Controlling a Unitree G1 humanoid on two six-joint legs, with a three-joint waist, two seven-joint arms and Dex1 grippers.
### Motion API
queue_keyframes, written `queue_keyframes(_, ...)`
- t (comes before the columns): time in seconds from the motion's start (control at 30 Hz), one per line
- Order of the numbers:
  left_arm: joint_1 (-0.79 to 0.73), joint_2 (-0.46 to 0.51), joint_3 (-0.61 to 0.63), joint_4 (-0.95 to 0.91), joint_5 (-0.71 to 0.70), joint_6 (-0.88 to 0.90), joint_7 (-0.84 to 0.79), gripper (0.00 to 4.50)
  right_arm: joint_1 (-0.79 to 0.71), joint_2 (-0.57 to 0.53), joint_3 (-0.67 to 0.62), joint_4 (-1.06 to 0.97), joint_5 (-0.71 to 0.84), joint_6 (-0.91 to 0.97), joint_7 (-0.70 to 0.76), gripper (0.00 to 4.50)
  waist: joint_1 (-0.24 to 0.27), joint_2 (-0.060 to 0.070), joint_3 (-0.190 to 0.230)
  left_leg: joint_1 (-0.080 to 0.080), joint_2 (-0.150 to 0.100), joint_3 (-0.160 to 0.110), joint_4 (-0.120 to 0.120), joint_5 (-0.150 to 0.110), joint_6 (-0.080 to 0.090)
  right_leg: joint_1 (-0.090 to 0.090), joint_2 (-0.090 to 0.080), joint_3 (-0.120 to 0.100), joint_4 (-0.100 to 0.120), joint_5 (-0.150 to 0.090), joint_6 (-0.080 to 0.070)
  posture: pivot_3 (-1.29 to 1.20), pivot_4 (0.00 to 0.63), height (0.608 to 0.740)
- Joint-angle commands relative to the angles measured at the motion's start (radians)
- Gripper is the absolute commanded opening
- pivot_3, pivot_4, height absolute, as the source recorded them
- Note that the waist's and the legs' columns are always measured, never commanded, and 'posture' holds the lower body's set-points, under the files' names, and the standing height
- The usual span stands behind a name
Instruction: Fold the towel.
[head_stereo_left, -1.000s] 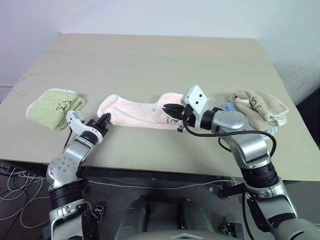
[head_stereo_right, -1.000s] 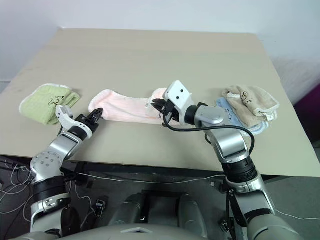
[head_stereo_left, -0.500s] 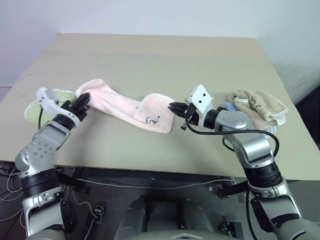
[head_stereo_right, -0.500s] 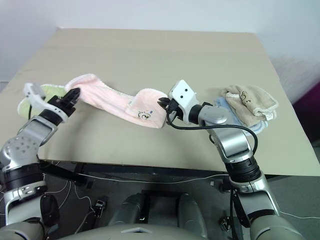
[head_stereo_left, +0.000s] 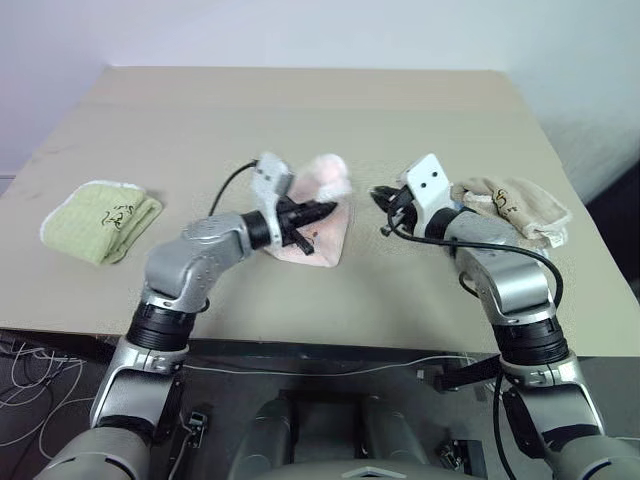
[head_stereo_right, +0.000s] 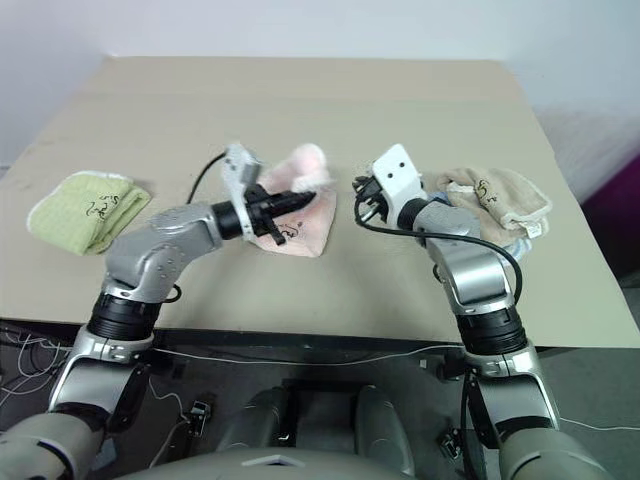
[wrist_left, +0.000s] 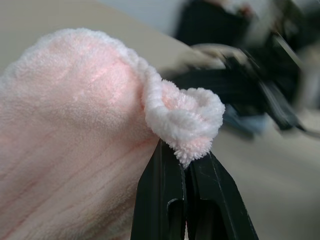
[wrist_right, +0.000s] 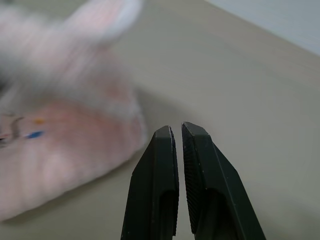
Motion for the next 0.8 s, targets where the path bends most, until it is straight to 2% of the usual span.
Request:
queue_keyframes(0.03, -0.013, 0.008, -0.082, 0.023, 0.119, -0.049, -0.039, 0.02, -0.020, -0.004, -0.031, -0.027, 0.002, -0.003, -0.018, 0.31, -0.001, 0.000, 0.000, 0.000, 0.000, 0.000, 0.000, 0.000, 0.000, 0.000, 0.000, 0.000, 0.000, 0.000, 0.000, 0.00, 0.150, 0.740)
queue_keyframes(0.13, -0.008, 0.003, -0.121, 0.062, 0.185, -0.064, -0.060, 0.02, -0.013, -0.004, -0.033, -0.038, 0.003, 0.000, -0.023, 0.31, 0.000, 0.000, 0.000, 0.000, 0.000, 0.000, 0.000, 0.000, 0.000, 0.000, 0.000, 0.000, 0.000, 0.000, 0.000, 0.00, 0.150, 0.740)
queue_keyframes(0.33, 0.008, 0.005, -0.099, 0.063, 0.217, -0.063, -0.093, 0.02, -0.003, -0.011, -0.033, -0.052, 0.003, 0.003, -0.022, 0.31, 0.001, 0.000, 0.000, 0.000, 0.000, 0.000, 0.000, 0.000, 0.000, 0.000, 0.000, 0.000, 0.000, 0.000, 0.000, 0.00, 0.150, 0.740)
queue_keyframes(0.43, 0.019, -0.004, -0.070, 0.058, 0.197, -0.046, -0.106, 0.63, -0.006, -0.012, -0.030, -0.048, 0.002, 0.000, -0.018, 0.31, 0.000, 0.000, 0.000, 0.000, 0.000, 0.000, 0.000, 0.000, 0.000, 0.000, 0.000, 0.000, 0.000, 0.000, 0.000, 0.00, 0.150, 0.740)
queue_keyframes(0.6, 0.043, -0.020, -0.003, 0.006, 0.133, -0.011, -0.136, 2.28, -0.015, -0.010, -0.020, -0.040, 0.001, -0.003, -0.013, 0.31, 0.001, 0.000, 0.000, 0.000, 0.000, 0.000, 0.001, 0.000, 0.000, 0.000, 0.000, 0.000, 0.000, 0.000, 0.000, 0.00, 0.150, 0.740)
queue_keyframes(0.8, 0.117, 0.025, 0.129, -0.059, 0.057, 0.027, -0.145, 4.30, -0.007, -0.011, -0.015, -0.051, 0.010, -0.001, 0.004, 0.31, -0.003, 0.000, 0.000, 0.000, 0.001, 0.000, 0.001, 0.000, 0.000, 0.000, 0.000, 0.000, 0.001, 0.000, 0.000, 0.00, 0.150, 0.740)
